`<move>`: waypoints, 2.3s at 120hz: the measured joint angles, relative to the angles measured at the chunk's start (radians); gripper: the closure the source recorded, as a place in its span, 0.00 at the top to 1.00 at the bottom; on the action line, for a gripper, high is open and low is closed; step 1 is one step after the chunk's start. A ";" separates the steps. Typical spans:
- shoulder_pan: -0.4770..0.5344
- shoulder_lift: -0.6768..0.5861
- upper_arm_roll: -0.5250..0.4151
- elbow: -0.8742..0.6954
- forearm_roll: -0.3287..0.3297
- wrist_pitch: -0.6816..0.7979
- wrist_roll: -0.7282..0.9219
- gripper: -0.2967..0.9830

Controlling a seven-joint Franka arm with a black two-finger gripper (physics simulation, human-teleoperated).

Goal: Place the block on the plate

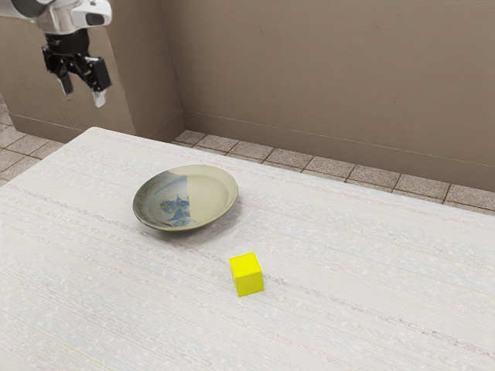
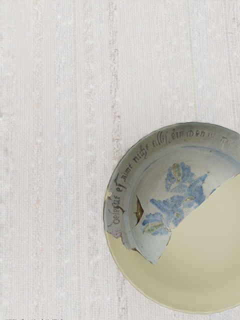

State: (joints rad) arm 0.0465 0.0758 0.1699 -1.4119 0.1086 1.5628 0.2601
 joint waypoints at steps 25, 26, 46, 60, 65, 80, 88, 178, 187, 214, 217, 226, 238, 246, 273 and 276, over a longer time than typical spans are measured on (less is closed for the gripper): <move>-0.165 0.017 -0.025 -0.041 0.000 0.012 0.008 0.77; -0.178 0.018 -0.025 -0.053 0.001 0.018 0.009 0.77; -0.327 0.008 -0.039 -0.318 -0.002 0.191 0.024 0.77; -0.338 0.005 -0.039 -0.439 -0.016 0.317 0.037 0.77; -0.344 0.005 -0.039 -0.470 -0.023 0.357 0.042 0.77; -0.393 0.005 -0.038 -0.554 -0.037 0.465 0.055 0.77; -0.422 0.016 -0.038 -0.569 -0.041 0.509 0.062 0.77; -0.403 0.210 -0.088 -0.590 -0.136 0.736 0.194 0.77; -0.401 0.212 -0.088 -0.604 -0.138 0.745 0.205 0.77; -0.381 0.254 -0.101 -0.589 -0.138 0.761 0.240 0.77; -0.379 0.259 -0.104 -0.584 -0.138 0.762 0.244 0.77; -0.365 0.283 -0.123 -0.558 -0.137 0.765 0.255 0.77; -0.352 0.310 -0.132 -0.541 -0.137 0.768 0.269 0.77; -0.348 0.321 -0.134 -0.537 -0.137 0.769 0.277 0.77; -0.346 0.361 -0.140 -0.522 -0.138 0.776 0.298 0.76; -0.346 0.363 -0.140 -0.522 -0.138 0.778 0.300 0.76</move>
State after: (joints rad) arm -0.2992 0.4386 0.0295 -1.9337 -0.0293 2.3408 0.5597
